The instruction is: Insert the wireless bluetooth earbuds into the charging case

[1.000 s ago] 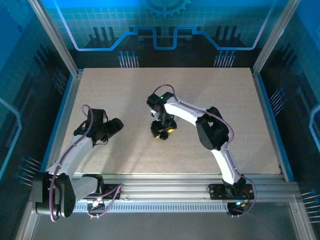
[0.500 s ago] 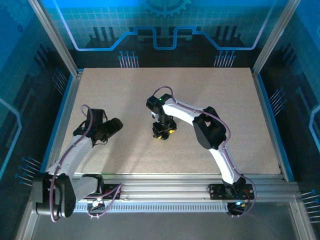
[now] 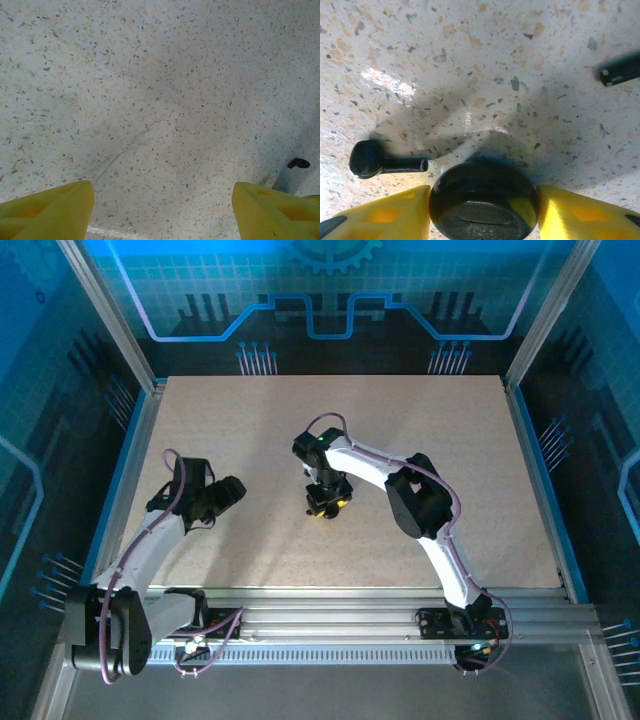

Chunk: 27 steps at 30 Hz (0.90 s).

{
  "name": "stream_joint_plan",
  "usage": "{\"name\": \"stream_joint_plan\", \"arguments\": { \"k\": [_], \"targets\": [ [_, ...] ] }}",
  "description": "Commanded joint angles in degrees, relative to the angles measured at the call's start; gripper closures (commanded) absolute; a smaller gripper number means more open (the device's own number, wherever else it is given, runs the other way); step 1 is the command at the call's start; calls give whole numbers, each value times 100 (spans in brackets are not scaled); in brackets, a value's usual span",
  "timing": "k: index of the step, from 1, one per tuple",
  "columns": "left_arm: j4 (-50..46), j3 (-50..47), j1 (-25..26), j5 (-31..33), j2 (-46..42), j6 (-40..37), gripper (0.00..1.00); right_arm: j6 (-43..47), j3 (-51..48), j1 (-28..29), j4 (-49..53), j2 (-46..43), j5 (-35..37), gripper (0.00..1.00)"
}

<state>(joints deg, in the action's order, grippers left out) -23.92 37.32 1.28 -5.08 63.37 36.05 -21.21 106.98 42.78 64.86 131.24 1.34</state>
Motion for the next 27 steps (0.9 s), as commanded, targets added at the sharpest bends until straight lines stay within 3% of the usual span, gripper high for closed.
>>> {"name": "stream_joint_plan", "arguments": {
  "k": [1,6,9,14,19,23,27],
  "targets": [
    [-36,-14,-61,-137,-44,-149,27,-29,-172,5,32,174,33,47],
    [190,-95,-58,-394,-168,-326,29,-126,-577,-35,-252,-337,-28,53],
    [675,-293,-27,-817,-406,-521,32,-326,-1119,-110,-627,-1079,-52,55],
    [2335,-1000,217,-1519,-1153,-739,36,-654,-2128,-274,-1419,-2494,-336,57],
    [4316,-1851,806,-1652,-1835,-1323,36,-1052,-3069,-448,-2513,-3760,-979,58],
    [5745,-2375,1250,-1862,-1950,-1772,37,-1522,-3756,-582,-3373,-4621,-1496,59],
    [6488,-2549,1727,-2221,-1796,-2684,42,-2025,-4275,-652,-4163,-5213,-2015,59]
  ]
}}
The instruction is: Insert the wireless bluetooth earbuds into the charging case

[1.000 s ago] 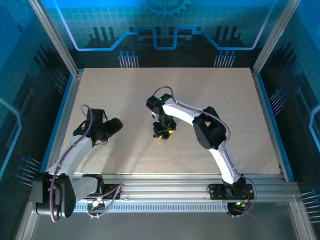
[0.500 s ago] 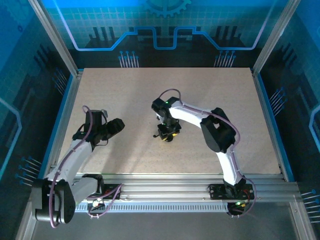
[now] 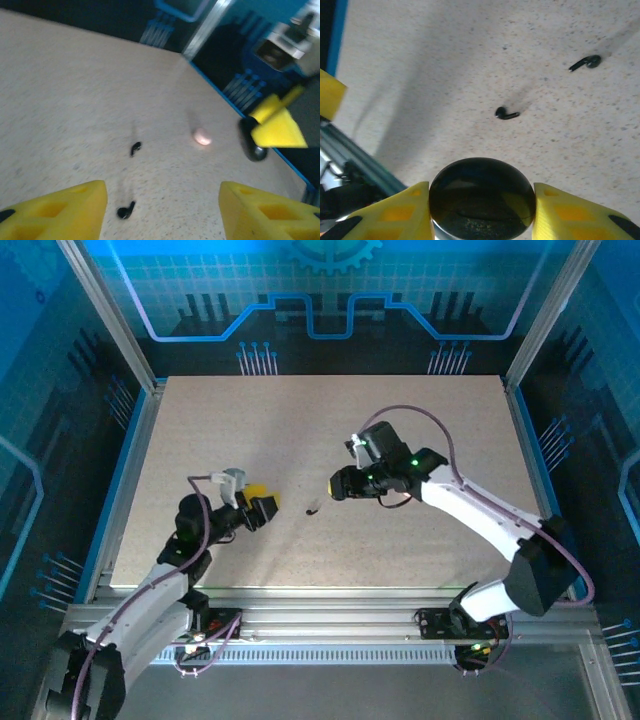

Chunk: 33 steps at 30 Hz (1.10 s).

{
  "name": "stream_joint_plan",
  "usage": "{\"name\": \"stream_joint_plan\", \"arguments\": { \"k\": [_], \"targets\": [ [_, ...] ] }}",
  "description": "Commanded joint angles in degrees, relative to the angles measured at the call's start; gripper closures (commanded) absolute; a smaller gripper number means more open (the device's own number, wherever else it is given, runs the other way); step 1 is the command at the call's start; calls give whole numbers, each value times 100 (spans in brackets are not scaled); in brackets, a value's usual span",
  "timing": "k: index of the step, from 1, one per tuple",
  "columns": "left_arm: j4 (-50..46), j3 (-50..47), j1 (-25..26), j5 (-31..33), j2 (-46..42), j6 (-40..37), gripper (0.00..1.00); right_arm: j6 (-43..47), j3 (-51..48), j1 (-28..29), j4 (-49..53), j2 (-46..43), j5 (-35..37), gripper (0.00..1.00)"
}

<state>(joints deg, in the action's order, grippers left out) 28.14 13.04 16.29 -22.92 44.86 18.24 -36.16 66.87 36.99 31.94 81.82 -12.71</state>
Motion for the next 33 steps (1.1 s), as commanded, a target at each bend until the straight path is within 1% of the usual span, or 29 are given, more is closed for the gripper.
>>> {"name": "stream_joint_plan", "arguments": {
  "k": [1,4,6,9,14,18,23,27,33],
  "targets": [
    [1443,-135,332,-490,147,-1069,43,-655,-368,-72,-1072,-387,-716,59],
    [1687,-65,606,-695,438,-1433,46,-934,-618,-66,-1568,-674,-983,59],
    [1684,48,797,-756,610,-1644,47,-1030,-736,-61,-1746,-834,-1014,59],
    [1677,193,1039,-721,792,-1898,47,-1176,-928,-34,-2009,-1041,-1030,59],
    [1714,383,1402,-458,1019,-2163,48,-1578,-1309,56,-2595,-1245,-1041,59],
    [1936,425,1673,-205,1179,-2189,50,-1701,-1457,184,-2884,-1268,-979,59],
    [2260,426,1975,339,1396,-2130,50,-1728,-1497,339,-2997,-1252,-906,59],
    [2678,344,2000,562,1570,-1905,50,-1831,-1609,538,-3166,-1330,-684,60],
    [3103,322,2050,815,1729,-1577,52,-1986,-1947,794,-3460,-1574,-118,60]
  ]
}}
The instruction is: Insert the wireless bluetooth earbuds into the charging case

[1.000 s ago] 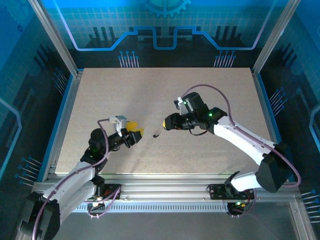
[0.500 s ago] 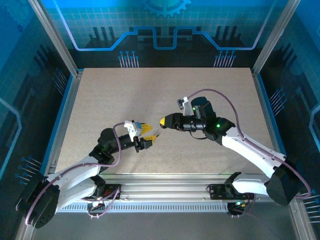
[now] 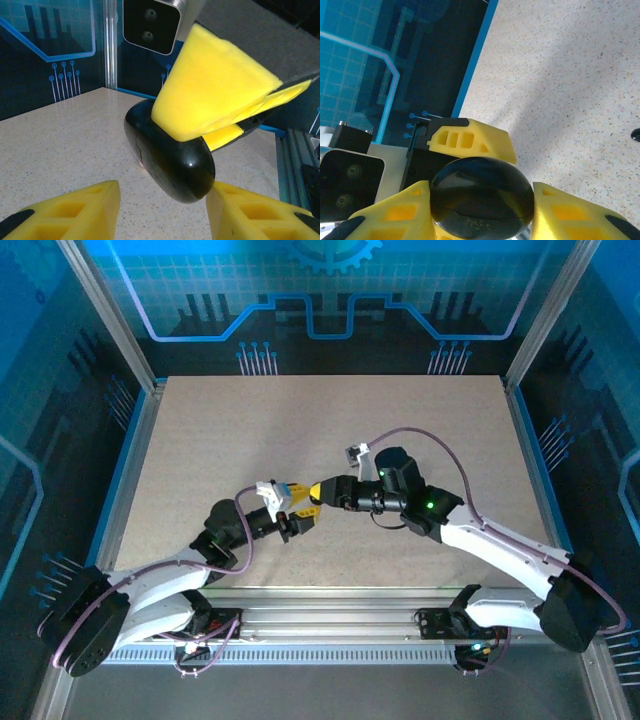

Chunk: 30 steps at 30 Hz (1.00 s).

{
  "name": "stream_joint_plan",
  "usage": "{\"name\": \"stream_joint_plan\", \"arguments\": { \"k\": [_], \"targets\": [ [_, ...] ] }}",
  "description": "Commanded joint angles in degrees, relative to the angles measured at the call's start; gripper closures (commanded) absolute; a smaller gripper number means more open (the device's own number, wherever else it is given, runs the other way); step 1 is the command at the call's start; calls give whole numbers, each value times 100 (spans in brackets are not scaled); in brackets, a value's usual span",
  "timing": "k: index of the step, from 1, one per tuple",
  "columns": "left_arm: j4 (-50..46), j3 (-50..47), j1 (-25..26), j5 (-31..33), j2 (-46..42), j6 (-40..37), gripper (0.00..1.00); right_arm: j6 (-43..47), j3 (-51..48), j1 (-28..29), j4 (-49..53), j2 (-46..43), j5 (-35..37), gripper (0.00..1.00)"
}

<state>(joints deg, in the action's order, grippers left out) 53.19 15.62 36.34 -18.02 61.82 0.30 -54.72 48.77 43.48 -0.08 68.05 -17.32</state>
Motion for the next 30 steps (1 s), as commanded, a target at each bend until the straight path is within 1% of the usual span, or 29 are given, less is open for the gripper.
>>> {"name": "stream_joint_plan", "arguments": {
  "k": [1,6,11,17,21,24,30],
  "targets": [
    [643,64,58,350,39,257,52,-157,-172,168,-244,-259,473,60],
    [742,91,101,259,108,342,52,-338,-294,316,-206,-480,1038,60],
    [1045,75,128,194,234,467,51,-355,-321,446,-146,-573,1348,60],
    [1409,108,145,208,425,728,51,-399,-320,573,-214,-497,1412,60],
    [1665,68,163,293,548,842,53,-375,-246,614,-225,-433,1407,60],
    [1695,79,171,313,559,882,56,-384,-237,642,-245,-382,1407,60],
    [1653,120,169,295,584,951,57,-401,-185,690,-270,-276,1377,60]
  ]
}}
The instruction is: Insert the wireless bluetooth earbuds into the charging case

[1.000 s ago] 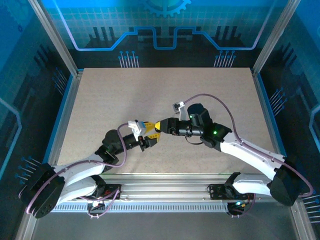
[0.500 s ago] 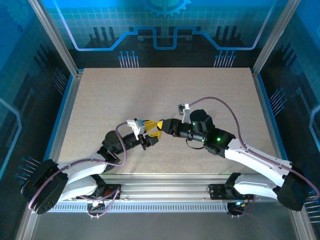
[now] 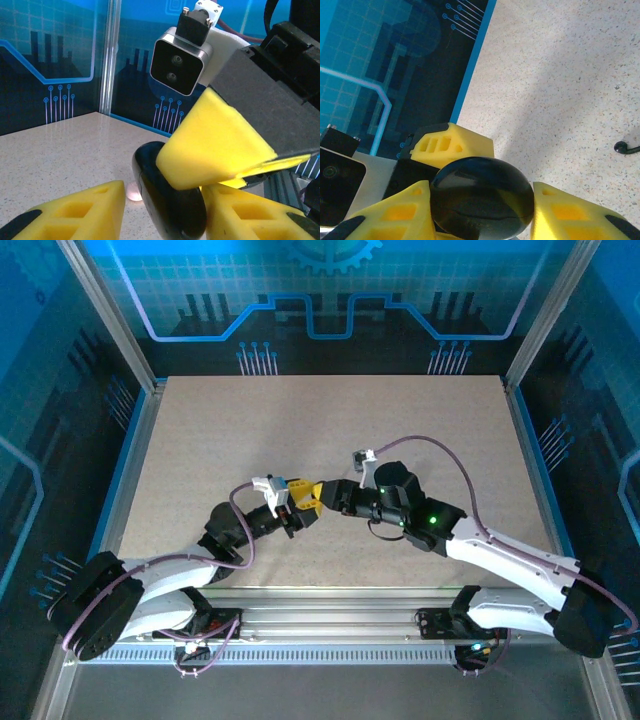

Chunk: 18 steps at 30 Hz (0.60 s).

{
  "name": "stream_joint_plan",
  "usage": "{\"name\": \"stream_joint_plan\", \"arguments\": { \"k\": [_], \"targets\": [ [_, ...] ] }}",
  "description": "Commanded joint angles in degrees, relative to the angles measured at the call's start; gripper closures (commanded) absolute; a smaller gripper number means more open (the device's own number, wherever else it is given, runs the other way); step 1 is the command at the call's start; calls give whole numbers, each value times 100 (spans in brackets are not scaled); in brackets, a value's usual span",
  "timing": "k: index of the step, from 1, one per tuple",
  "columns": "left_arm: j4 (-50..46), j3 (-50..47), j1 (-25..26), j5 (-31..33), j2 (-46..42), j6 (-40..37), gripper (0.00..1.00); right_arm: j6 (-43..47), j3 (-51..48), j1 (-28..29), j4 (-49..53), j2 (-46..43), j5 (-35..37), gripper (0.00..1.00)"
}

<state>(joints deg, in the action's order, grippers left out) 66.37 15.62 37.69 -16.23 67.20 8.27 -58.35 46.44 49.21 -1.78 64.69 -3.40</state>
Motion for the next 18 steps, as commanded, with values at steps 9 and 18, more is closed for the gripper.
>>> {"name": "stream_joint_plan", "arguments": {
  "k": [9,18],
  "targets": [
    [85,178,34,-106,-65,151,72,20,173,180,-164,191,-21,59],
    [-581,406,33,-20,-316,248,79,531,335,111,21,147,-51,30]
  ]
}}
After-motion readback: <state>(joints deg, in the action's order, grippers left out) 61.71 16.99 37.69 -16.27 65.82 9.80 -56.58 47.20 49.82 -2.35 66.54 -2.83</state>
